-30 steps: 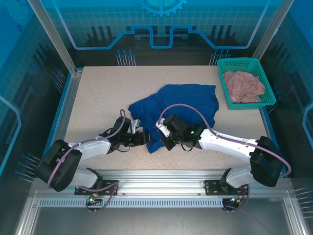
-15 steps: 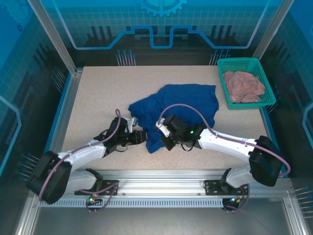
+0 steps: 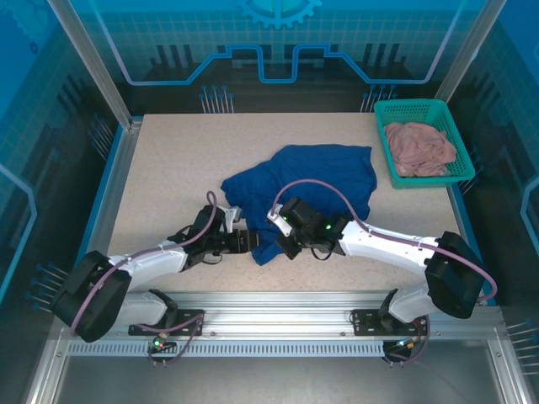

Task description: Fold the inside-out t-shirt

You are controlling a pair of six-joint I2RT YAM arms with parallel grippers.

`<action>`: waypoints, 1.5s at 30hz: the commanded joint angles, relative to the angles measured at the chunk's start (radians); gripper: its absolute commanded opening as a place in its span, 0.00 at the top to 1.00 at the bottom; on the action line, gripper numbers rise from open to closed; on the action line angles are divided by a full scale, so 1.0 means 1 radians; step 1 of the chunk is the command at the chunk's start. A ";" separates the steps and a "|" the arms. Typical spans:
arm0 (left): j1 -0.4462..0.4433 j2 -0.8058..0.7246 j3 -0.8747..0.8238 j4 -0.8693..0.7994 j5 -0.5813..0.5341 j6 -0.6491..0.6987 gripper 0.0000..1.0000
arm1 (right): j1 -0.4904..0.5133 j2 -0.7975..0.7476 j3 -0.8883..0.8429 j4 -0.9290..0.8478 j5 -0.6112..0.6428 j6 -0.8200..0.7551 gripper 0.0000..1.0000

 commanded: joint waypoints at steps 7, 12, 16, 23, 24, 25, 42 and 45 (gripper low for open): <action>0.000 0.082 0.000 0.129 0.003 0.008 0.85 | -0.009 -0.029 0.048 -0.039 0.037 -0.023 1.00; 0.076 -0.065 0.012 -0.036 -0.063 0.059 0.96 | -0.037 -0.145 0.032 -0.126 0.098 -0.051 1.00; 0.097 -0.201 0.056 -0.188 -0.119 0.117 0.97 | -0.100 -0.258 0.001 -0.142 0.099 -0.061 1.00; 0.094 -0.213 0.112 -0.262 -0.128 0.134 0.97 | -0.180 -0.345 -0.016 -0.095 -0.028 -0.082 1.00; 0.094 -0.205 0.115 -0.263 -0.122 0.139 0.96 | -0.192 -0.348 -0.013 -0.094 -0.045 -0.086 1.00; 0.090 -0.187 0.119 -0.262 -0.111 0.141 0.95 | -0.209 -0.352 -0.011 -0.088 -0.072 -0.089 1.00; 0.026 -0.067 0.141 -0.222 -0.190 0.070 0.58 | -0.222 -0.215 -0.042 0.056 -0.187 0.076 1.00; 0.026 -0.117 0.118 -0.219 -0.152 0.075 0.51 | -0.223 -0.207 -0.040 0.054 -0.188 0.076 1.00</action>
